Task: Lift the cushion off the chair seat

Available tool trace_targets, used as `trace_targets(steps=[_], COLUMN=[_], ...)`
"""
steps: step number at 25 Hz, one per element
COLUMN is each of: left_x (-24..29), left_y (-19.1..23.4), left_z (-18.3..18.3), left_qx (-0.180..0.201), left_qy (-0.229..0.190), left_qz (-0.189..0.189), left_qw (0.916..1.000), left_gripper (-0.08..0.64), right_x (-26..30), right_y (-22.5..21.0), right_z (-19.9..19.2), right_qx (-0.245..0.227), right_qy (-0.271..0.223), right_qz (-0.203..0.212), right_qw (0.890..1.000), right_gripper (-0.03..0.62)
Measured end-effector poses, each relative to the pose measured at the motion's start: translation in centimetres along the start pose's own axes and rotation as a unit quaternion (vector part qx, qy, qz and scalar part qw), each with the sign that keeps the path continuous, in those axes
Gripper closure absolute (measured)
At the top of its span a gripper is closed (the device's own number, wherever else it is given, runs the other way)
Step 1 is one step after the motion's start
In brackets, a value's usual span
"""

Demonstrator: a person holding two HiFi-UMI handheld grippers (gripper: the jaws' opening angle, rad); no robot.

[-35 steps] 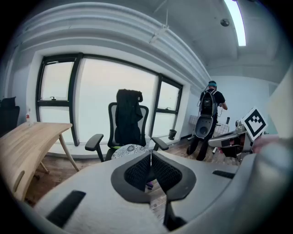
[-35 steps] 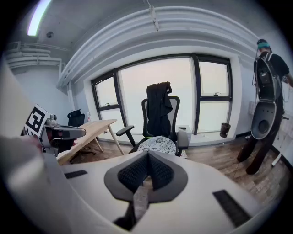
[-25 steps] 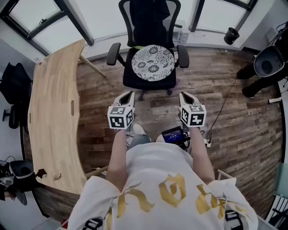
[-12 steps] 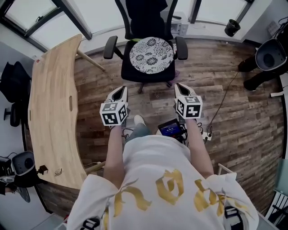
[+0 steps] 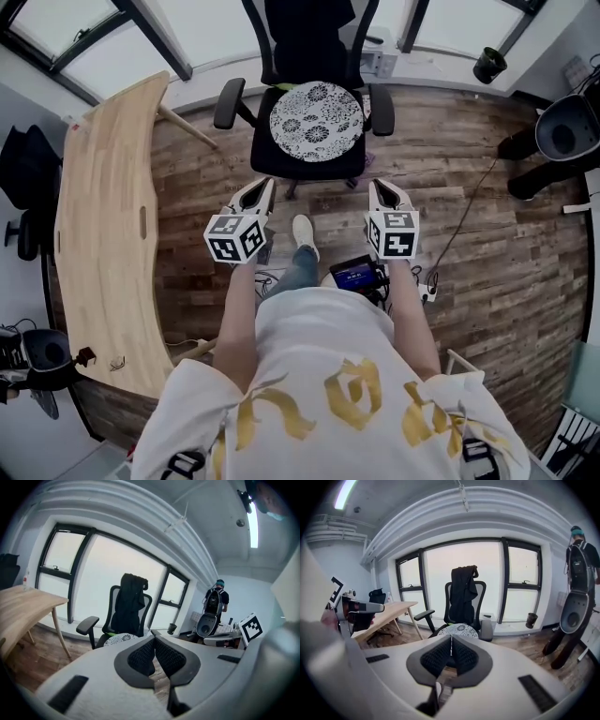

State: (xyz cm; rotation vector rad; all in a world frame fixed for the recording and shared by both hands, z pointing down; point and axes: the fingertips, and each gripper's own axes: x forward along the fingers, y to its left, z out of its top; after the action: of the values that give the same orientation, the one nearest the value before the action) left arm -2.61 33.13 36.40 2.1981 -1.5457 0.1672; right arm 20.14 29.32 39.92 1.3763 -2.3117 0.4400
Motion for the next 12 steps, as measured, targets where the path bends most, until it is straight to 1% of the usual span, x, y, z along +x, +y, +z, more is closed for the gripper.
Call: trace_targets(steps=[6, 10, 12], left_x=[4.2, 8.2, 10.1], left_y=[3.4, 6.7, 8.6], left_z=[0.7, 1.9, 3.0], left_qx=[-0.002, 0.024, 0.028], left_qy=[0.015, 0.038, 0.041], left_qz=[0.014, 0.035, 0.041], left_qw=[0.9998, 0.9984, 0.9980], left_gripper=[0.549, 0.549, 0.549], right_x=[4.2, 8.3, 10.3], right_y=[-1.8, -3.2, -3.6], right_z=[0.7, 2.0, 2.8], right_qx=[0.013, 0.022, 0.021], right_qy=[0.016, 0.028, 0.037], right_qz=[-0.011, -0.019, -0.021], right_qw=[1.000, 0.999, 0.999], right_gripper=[0.580, 0.580, 0.580])
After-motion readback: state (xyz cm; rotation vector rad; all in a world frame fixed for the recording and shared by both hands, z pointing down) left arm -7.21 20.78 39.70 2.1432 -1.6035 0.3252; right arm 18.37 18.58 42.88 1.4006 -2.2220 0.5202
